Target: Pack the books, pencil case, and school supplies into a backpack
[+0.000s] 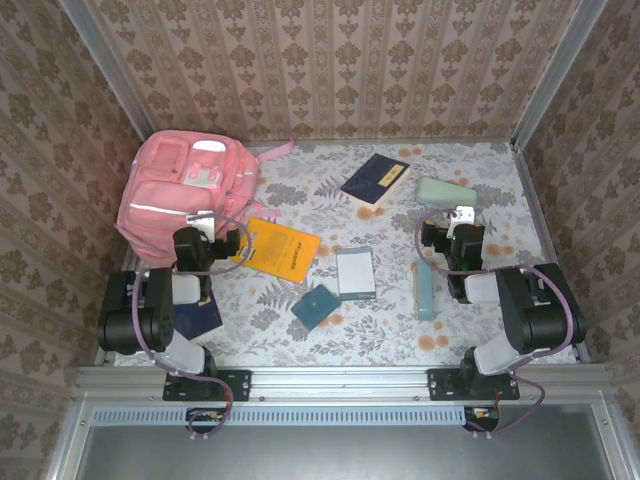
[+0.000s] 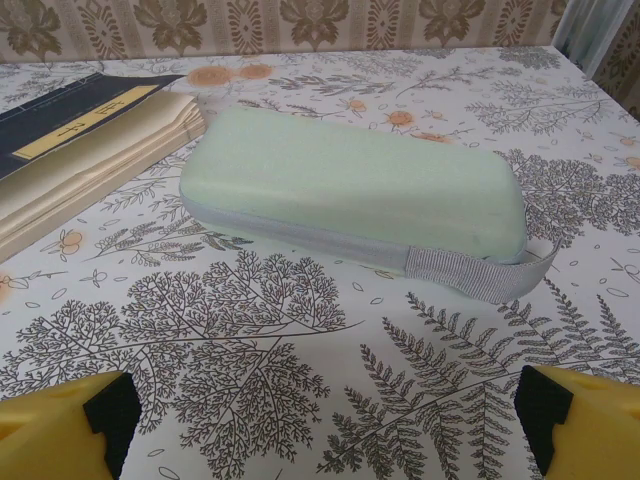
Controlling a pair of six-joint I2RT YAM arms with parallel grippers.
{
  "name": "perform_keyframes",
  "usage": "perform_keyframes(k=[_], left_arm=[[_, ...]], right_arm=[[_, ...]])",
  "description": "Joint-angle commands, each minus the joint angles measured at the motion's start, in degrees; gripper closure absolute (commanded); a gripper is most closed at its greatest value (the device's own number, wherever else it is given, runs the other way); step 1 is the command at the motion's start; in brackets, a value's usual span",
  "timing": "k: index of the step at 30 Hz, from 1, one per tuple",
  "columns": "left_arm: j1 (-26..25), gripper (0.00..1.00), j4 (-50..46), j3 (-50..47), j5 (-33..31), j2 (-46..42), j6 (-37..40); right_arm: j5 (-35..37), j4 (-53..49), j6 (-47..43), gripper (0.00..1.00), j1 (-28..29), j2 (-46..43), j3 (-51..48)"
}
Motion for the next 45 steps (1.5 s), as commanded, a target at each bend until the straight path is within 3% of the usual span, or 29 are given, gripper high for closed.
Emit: perform_keyframes(k=[1, 29, 32, 35, 39, 42, 45], left_arm=[[-0.18, 0.00, 1.32, 1.08, -0.17, -0.08, 0.99], [-0.09, 0.00, -0.80, 1.95, -0.74, -1.14, 0.82], [-0.40, 0.00, -15.41, 7.39, -4.22, -6.72, -0.34], [-0.38, 0.00, -35.33, 17.29, -9.64, -12.62, -7.25], [0.90, 0.00, -56.51, 30.79, -12.16, -14.64, -18.11], [2.61, 0.00, -63.36, 36.42, -8.16, -12.90, -18.77], [3.40, 0.01, -64.34, 37.88, -3.36, -10.52, -16.52]], right_arm=[[-0.59, 1.06, 0.14, 0.00, -0.09, -0.47, 0.82], [-0.76, 1.49, -0.09, 0.00, -0.09, -0.74, 0.51], [-0.77, -2.33, -0.74, 0.00, 0.44, -5.49, 0.68], [1.18, -15.02, 0.97, 0.00, 0.49, -13.56, 3.55], [4.55, -27.71, 13.27, 0.00, 0.05, -22.41, 7.83], [3.41, -40.67, 21.86, 0.00, -0.08, -25.63, 14.22], [-1.19, -48.27, 23.74, 0.00, -0.13, -25.95, 19.63]])
